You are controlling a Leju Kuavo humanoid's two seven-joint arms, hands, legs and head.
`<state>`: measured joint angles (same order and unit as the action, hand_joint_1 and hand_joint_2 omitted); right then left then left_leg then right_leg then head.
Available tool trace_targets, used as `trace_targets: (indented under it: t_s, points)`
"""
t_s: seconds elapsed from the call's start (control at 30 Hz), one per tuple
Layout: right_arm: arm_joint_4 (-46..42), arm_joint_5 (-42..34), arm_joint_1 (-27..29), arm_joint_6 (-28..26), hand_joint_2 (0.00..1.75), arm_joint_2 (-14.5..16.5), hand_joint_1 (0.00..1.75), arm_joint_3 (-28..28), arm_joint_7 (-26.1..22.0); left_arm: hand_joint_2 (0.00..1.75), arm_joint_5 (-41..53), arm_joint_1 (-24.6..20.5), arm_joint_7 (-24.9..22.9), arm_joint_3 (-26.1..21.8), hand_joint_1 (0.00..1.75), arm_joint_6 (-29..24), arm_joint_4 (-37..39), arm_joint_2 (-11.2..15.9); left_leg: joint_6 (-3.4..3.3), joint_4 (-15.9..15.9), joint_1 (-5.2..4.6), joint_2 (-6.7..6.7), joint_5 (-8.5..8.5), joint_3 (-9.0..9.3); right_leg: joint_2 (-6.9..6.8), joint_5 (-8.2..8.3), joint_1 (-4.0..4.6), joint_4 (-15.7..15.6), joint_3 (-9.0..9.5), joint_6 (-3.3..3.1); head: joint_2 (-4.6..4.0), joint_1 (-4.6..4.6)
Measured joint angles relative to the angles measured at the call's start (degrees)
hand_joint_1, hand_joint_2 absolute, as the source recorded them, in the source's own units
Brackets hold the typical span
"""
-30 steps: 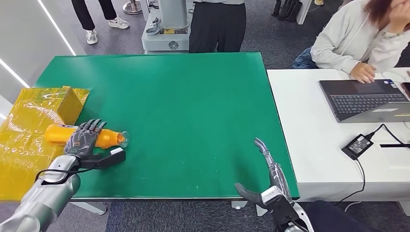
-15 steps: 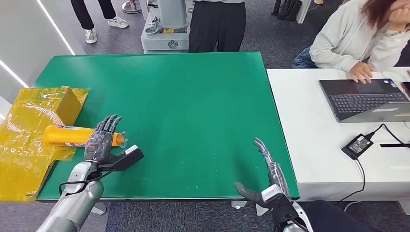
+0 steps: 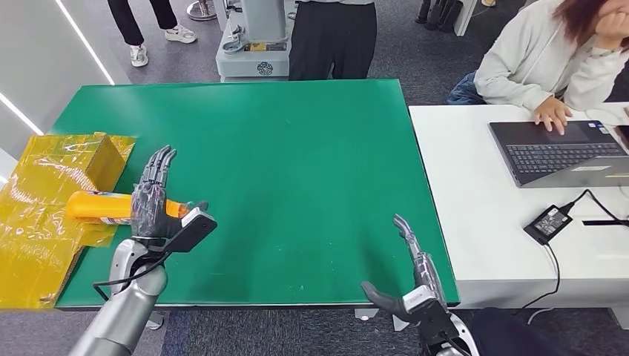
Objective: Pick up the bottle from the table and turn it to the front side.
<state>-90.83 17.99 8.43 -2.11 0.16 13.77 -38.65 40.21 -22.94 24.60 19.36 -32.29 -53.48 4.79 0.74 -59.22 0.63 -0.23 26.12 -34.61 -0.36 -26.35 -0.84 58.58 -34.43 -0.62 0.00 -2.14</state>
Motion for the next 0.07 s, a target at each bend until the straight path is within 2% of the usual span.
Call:
trace_targets:
  t_s: [0.07]
  points:
    - [-0.3, 0.0, 0.2, -0.2, 1.75, 0.1, 0.00, -0.1, 0.1, 1.75, -4.3, 0.7, 1.5, 0.0, 0.00, 3.6, -1.8, -0.5, 0.00, 0.0, 0.00, 0.00, 0.00, 0.00, 0.00, 0.00, 0.00, 0.0, 0.00, 0.00, 0.00, 0.00]
